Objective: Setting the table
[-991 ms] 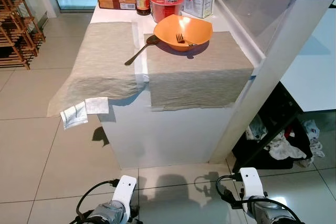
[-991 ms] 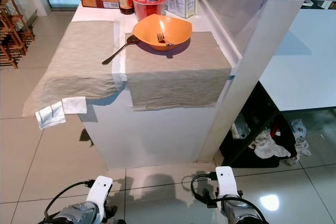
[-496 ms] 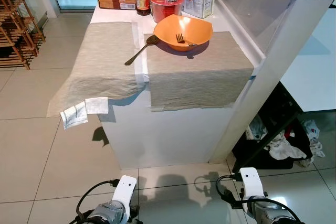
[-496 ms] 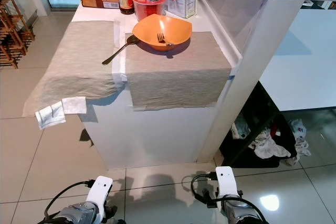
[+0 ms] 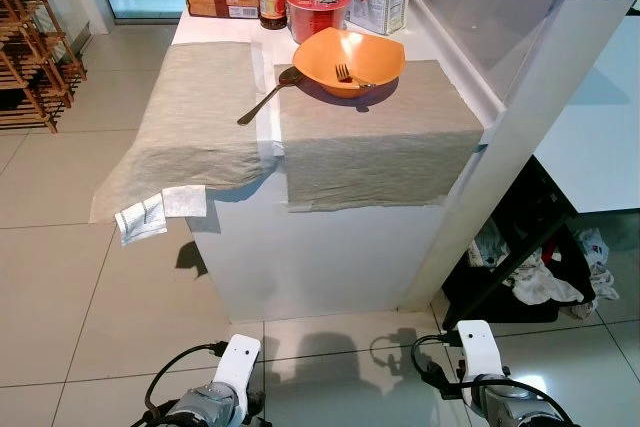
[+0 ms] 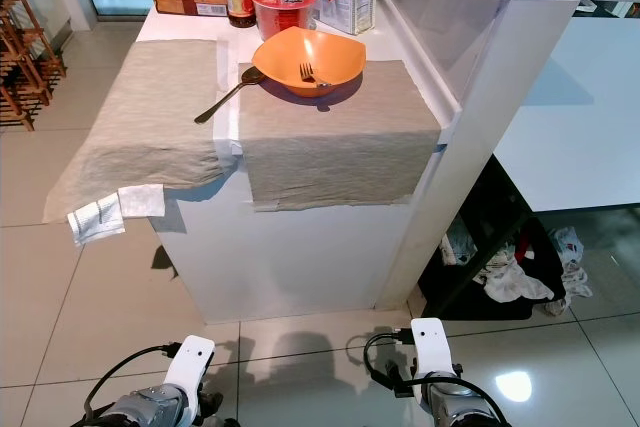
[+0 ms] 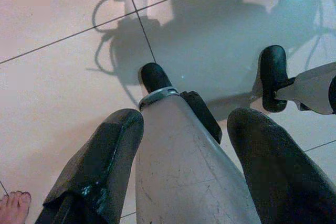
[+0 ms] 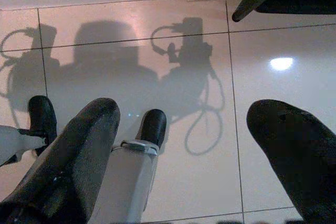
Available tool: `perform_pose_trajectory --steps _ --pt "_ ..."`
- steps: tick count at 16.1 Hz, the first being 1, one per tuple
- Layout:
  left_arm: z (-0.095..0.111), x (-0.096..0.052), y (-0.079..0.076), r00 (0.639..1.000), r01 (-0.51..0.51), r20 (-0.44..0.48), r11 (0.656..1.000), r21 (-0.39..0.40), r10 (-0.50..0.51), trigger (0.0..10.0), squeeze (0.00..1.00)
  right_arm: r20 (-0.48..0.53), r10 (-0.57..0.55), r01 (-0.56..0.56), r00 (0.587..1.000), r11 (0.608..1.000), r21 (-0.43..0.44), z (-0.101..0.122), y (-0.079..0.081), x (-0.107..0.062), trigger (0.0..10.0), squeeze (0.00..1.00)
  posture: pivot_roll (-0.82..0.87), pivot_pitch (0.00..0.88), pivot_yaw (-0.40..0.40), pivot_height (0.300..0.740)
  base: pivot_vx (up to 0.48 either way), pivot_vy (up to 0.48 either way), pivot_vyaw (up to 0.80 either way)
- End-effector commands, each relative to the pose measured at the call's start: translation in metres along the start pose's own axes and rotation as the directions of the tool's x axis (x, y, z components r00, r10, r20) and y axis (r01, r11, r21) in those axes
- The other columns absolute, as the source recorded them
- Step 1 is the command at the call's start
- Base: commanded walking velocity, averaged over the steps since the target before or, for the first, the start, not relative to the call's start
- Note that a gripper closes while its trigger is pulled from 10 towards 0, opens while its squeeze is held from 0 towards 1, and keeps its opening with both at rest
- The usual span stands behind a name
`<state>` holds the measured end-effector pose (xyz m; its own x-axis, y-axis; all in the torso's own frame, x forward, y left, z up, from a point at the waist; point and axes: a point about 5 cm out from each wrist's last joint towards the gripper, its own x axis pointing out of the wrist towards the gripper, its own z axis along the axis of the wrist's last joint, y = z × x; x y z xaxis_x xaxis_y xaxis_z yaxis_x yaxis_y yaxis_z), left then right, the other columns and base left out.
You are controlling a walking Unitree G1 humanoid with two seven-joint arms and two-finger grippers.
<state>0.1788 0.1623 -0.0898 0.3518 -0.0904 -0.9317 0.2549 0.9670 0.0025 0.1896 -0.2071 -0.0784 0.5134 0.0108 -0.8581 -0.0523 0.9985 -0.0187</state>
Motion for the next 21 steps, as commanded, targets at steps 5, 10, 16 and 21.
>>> perform_pose_trajectory --steps 5,10,16,21 --pt "-0.0011 0.0001 -0.0005 1.0 0.006 -0.003 1.0 0.013 -0.006 10.0 0.0 -0.015 -0.01 0.01 1.0 1.0 -0.001 -0.0034 -0.0029 -0.0007 10.0 0.0 -0.07 0.0 -0.014 0.74 0.0 0.0 0.0" --pt "-0.0006 0.0 -0.0002 1.0 0.006 -0.003 1.0 0.012 -0.006 10.0 0.0 -0.014 -0.01 0.01 1.0 1.0 0.0 -0.0026 -0.0026 -0.0005 10.0 0.0 -0.07 0.0 -0.013 0.74 0.0 0.0 0.0" --pt "-0.0008 -0.0001 0.0001 1.0 0.005 -0.004 1.0 0.016 -0.005 10.0 0.0 -0.014 -0.011 0.011 1.0 1.0 0.003 -0.0029 -0.0025 -0.0005 10.0 0.0 -0.07 0.0 -0.009 0.74 0.0 0.0 0.0" --pt "-0.0007 -0.0001 0.0002 1.0 0.006 -0.004 1.0 0.017 -0.006 10.0 0.0 -0.015 -0.011 0.011 1.0 1.0 0.003 -0.0028 -0.0026 -0.0005 10.0 0.0 -0.07 0.0 -0.009 0.74 0.0 0.0 0.0"
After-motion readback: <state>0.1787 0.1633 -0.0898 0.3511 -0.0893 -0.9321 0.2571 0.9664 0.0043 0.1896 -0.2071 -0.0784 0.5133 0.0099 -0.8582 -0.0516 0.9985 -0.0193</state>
